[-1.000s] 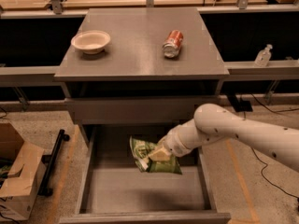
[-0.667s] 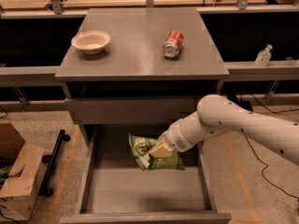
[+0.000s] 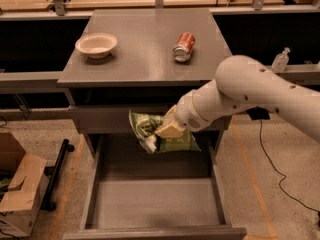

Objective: Pick green jalapeno chip bag from middle drawer and place on counter

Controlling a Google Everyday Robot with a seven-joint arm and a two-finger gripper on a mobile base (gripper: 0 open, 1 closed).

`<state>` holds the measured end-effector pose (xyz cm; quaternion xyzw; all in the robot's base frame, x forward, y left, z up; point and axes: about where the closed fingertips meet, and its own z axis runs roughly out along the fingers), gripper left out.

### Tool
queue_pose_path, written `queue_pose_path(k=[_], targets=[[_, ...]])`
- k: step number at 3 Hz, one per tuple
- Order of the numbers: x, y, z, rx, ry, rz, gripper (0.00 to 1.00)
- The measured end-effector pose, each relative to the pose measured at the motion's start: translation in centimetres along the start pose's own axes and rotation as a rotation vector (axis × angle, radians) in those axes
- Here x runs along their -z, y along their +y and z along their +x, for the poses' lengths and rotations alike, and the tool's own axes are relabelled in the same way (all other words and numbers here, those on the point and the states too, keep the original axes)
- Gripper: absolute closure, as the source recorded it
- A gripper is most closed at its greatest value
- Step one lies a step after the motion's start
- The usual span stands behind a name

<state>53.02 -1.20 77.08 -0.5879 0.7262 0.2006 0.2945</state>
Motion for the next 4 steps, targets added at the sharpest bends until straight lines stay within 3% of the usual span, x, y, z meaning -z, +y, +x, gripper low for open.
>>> queue_pose_path(k=[2, 4], targets=[[1.7, -0.2, -1.7, 0.033, -0.019, 0.039, 1.00], [9.9, -3.0, -9.3, 0.201, 0.016, 0.154, 1.00]])
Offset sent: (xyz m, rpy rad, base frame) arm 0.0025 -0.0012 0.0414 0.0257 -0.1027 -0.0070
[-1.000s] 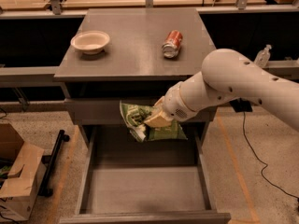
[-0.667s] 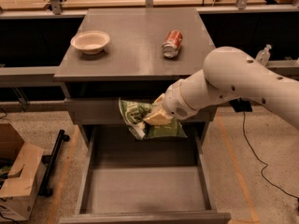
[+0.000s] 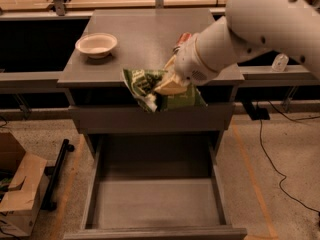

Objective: Pick green jalapeno chip bag from middle drawer and place on counter

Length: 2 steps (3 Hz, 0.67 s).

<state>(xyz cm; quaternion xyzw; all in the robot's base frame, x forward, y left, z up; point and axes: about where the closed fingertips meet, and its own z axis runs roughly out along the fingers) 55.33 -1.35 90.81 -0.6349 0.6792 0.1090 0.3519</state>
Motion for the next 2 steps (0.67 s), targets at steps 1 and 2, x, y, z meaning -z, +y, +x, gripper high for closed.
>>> queue_pose_path(k=[1, 2], targets=[[5.7, -4.4, -5.1, 0.095, -0.012, 0.125, 1.00], [7.3, -5.5, -6.7, 0.111, -0.034, 0.162, 1.00]])
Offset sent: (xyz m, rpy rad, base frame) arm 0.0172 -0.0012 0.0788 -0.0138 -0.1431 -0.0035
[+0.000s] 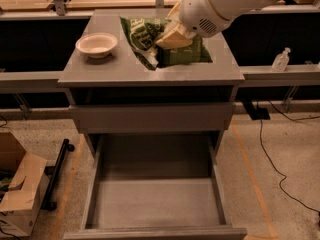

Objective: Pick green jalapeno chip bag from middle drawer and place on counter

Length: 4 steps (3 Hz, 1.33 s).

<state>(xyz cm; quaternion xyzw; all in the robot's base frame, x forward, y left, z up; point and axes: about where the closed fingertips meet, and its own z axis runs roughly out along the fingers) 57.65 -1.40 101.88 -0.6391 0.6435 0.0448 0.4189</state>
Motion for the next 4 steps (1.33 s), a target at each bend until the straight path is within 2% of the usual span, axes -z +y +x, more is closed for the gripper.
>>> queue_pose_path(k=[1, 2, 4], targets=[[-1.4, 0.1, 1.5, -0.048, -0.008, 0.023, 1.00], [-3.6, -2.1, 4.1, -0.096, -0.018, 0.075, 1.00], [-7.8, -9.9, 8.4, -0.164, -0.043, 0.179, 1.00]])
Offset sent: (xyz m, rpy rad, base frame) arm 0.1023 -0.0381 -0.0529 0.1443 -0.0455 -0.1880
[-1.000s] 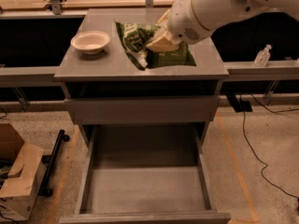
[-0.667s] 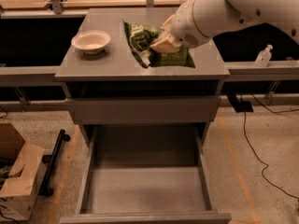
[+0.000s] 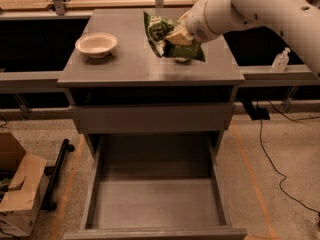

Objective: Pick green jalapeno chip bag from middle drawer and place on counter

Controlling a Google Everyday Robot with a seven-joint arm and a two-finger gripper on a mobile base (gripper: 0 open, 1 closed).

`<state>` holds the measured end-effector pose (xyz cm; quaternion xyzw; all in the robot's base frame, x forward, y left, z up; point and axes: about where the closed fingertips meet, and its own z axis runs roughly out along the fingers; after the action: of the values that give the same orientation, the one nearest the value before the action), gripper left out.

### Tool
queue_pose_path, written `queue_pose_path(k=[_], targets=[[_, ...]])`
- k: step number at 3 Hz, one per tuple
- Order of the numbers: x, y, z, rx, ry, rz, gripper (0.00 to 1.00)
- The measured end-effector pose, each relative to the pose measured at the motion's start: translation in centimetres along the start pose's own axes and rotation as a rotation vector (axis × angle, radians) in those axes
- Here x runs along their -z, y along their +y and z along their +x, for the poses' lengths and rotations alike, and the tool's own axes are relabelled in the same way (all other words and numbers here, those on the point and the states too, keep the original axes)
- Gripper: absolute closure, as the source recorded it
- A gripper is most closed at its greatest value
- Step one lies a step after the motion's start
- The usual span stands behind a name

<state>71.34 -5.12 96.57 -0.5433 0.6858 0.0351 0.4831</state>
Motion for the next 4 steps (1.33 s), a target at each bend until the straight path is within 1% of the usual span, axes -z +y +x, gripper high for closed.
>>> queue_pose_path(k=[1, 2, 3, 4], targets=[[-3.3, -3.0, 0.4, -0.028, -0.021, 0.029, 1.00], [-7.7, -4.5, 0.3, -0.060, -0.056, 0.022, 1.00], [-10.0, -4.8, 0.6, -0.086, -0.072, 0.013, 1.00], [-12.4, -4.7, 0.3, -0.095, -0.101, -0.003, 0.99]])
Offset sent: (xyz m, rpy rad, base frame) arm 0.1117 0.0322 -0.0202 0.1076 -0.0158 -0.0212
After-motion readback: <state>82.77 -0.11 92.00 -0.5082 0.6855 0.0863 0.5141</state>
